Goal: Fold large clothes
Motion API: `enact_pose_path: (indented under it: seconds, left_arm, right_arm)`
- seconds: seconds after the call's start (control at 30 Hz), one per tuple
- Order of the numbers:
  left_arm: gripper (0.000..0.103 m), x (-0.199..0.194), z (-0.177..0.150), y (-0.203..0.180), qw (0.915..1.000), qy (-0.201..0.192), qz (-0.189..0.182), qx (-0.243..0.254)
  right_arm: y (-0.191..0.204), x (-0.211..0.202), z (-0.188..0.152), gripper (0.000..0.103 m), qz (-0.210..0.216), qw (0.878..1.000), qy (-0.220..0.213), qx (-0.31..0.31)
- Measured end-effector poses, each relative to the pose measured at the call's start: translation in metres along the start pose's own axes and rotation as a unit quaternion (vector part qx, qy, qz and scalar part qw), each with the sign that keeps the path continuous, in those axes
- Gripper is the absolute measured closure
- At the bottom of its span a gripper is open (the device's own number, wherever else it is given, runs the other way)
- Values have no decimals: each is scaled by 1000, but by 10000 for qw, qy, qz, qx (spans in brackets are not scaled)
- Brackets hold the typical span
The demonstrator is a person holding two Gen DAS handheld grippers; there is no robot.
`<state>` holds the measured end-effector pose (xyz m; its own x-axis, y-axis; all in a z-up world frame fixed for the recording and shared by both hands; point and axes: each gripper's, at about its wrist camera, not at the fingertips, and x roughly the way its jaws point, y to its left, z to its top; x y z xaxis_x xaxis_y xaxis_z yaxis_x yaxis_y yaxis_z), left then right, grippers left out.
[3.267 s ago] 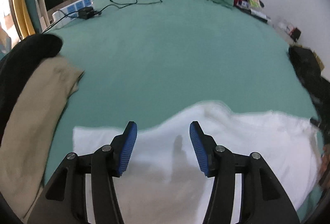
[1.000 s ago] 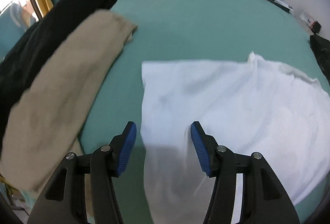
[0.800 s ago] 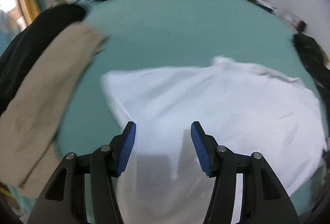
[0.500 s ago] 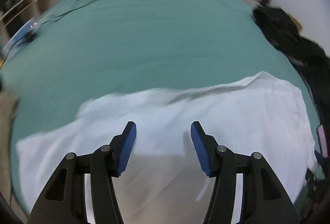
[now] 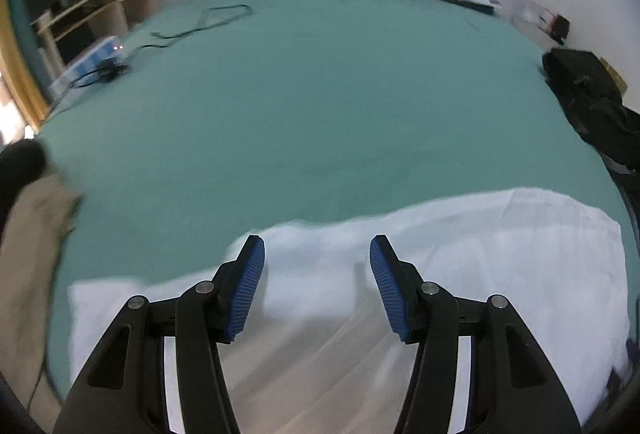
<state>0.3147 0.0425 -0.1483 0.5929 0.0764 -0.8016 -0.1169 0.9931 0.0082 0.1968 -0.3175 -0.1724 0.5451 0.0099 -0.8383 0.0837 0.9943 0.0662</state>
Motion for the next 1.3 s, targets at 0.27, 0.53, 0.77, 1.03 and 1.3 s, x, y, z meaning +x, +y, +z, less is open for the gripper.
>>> enact_pose_path:
  seconds: [0.27,0.53,0.77,1.03,1.3]
  left_arm:
    - [45,-53,-72,45,9986,-38,325,-405]
    - [45,-80,-104,35,9995,-54,-128,-285]
    - [45,-90,-101,-28,9961,-204,-842,143]
    - [45,-47,-115,-65,9936,441,-929,467]
    - [45,-44,-116,-71,9957,356,-599,616]
  right_arm:
    - [-8,-7,-10,6,-130,9999,-34,83]
    - [-32,-3,-15,5,441,9958,66,804]
    - [-26,3,-13,4,1204,9881,-8,959]
    - [-20,17,0,6,2421,9578,-38,1551]
    - [14,36,5,63,3059,9383,237,1598]
